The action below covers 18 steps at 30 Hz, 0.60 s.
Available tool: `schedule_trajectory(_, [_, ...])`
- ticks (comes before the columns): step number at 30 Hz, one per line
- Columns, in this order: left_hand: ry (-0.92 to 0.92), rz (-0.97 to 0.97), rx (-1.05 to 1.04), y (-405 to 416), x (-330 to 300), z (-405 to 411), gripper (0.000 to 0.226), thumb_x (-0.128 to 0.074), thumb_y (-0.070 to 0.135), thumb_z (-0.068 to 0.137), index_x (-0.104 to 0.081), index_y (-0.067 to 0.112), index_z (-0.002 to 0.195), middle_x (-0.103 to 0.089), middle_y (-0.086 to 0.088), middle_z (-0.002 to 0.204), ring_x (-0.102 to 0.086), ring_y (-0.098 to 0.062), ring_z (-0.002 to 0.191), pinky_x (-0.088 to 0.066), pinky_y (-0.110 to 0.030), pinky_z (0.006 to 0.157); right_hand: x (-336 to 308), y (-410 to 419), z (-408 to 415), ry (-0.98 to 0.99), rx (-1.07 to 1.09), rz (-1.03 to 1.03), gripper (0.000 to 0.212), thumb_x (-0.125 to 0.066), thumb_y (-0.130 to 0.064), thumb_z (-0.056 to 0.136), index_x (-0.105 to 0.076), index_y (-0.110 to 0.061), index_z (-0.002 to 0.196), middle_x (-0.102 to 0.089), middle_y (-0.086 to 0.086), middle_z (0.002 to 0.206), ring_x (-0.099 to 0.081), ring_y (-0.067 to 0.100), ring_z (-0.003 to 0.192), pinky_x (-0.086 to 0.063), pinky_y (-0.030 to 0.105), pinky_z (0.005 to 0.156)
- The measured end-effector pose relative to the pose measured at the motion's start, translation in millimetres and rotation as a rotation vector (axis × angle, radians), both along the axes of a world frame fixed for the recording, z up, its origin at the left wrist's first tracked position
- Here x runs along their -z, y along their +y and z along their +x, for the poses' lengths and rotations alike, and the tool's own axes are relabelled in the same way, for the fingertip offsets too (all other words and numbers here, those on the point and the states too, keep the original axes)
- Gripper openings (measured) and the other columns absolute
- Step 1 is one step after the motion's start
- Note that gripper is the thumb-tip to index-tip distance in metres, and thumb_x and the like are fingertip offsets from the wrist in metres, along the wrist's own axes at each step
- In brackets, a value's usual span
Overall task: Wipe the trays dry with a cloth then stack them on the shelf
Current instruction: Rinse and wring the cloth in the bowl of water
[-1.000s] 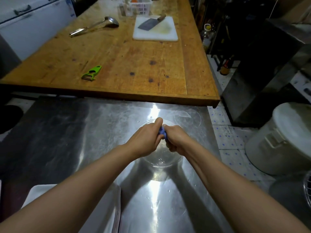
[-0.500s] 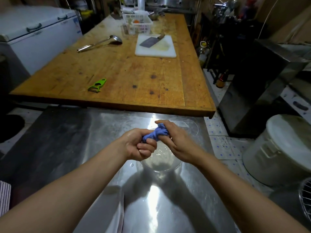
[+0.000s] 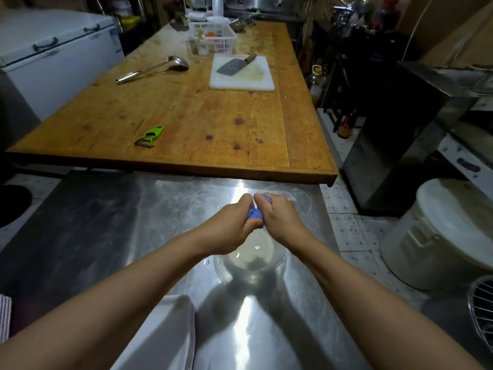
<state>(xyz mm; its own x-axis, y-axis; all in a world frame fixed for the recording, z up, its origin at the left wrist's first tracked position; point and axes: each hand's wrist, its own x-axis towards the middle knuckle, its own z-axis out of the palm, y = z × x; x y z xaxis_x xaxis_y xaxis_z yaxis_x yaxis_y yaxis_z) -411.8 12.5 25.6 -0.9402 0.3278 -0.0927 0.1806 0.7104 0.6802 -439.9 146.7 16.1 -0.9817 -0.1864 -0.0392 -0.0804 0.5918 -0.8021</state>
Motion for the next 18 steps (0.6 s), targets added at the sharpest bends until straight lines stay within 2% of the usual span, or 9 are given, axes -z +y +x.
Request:
schedule_trajectory(3, [0.142,-0.180,0.078,0.2,10.9,-4.6,0.017,-0.045,0.027,0.096,-0.031,0.019,0.100,-0.044,0.009,0.075,-0.044,-0.010,0.064,-0.028,-0.018,0.049,9.0,-5.0,-3.9,-0.273,0.106,-0.168,0.040,-0.040,-0.027,0.095,-0.041,-0.014,0.057,-0.038,0.002,0.049,-0.030,0.017,0.045,-0.024,0.023,0.044])
schedule_trajectory(6, [0.262,-0.298,0.102,2.1,25.2,-9.5,0.020,-0.043,0.030,0.097,-0.033,0.015,0.104,-0.042,0.008,0.067,-0.043,-0.012,0.057,-0.027,-0.024,0.045,18.0,-8.2,-6.8,-0.467,0.186,-0.280,0.034,-0.038,-0.023,0.094,-0.040,-0.014,0.061,-0.034,0.003,0.048,-0.025,0.014,0.042,-0.019,0.021,0.043])
schedule_trajectory(11, [0.329,-0.370,0.140,5.7,41.9,-15.6,0.020,-0.039,0.031,0.098,-0.032,0.013,0.101,-0.059,-0.010,0.074,-0.038,-0.026,0.053,-0.017,-0.031,0.043,29.7,-10.2,-12.3,-0.543,0.272,-0.260,0.026,-0.035,-0.008,0.082,-0.037,-0.014,0.056,-0.034,0.006,0.051,-0.022,0.014,0.043,-0.018,0.016,0.042])
schedule_trajectory(14, [0.348,-0.401,0.157,6.7,46.1,-18.7,0.019,-0.038,0.032,0.098,-0.032,0.014,0.101,-0.061,-0.010,0.074,-0.031,-0.023,0.049,-0.014,-0.031,0.043,33.1,-11.7,-15.3,-0.588,0.296,-0.231,0.021,-0.033,-0.004,0.078,-0.036,-0.013,0.059,-0.035,0.006,0.050,-0.022,0.014,0.043,-0.017,0.019,0.044])
schedule_trajectory(18, [0.338,-0.424,0.165,6.0,52.0,-19.0,0.020,-0.038,0.033,0.098,-0.033,0.013,0.100,-0.061,-0.009,0.077,-0.032,-0.024,0.051,-0.016,-0.033,0.046,38.9,-12.9,-15.4,-0.616,0.322,-0.207,0.019,-0.036,-0.005,0.078,-0.037,-0.013,0.060,-0.035,0.006,0.053,-0.024,0.016,0.047,-0.018,0.023,0.047])
